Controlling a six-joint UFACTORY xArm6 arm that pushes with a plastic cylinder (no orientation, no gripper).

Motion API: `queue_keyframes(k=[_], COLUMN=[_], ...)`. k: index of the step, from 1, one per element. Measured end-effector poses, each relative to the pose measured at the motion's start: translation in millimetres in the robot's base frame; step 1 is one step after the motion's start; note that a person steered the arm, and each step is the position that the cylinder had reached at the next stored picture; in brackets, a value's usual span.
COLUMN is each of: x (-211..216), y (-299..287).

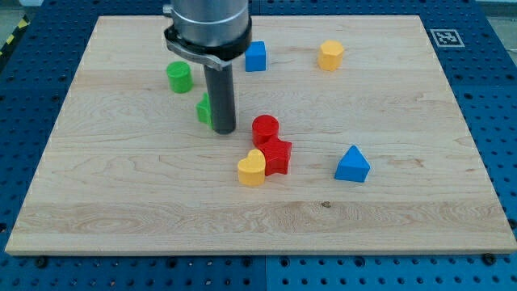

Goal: Nudge the blue triangle a bit up

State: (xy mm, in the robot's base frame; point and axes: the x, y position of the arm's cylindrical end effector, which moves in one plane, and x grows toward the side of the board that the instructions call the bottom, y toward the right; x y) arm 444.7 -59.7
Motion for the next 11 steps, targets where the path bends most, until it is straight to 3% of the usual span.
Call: queue_keyframes(k=[2,3,5,7,8,9,11], x=[-34,-32,-24,76,114,127,97], y=[-29,16,163,267,266,210,156])
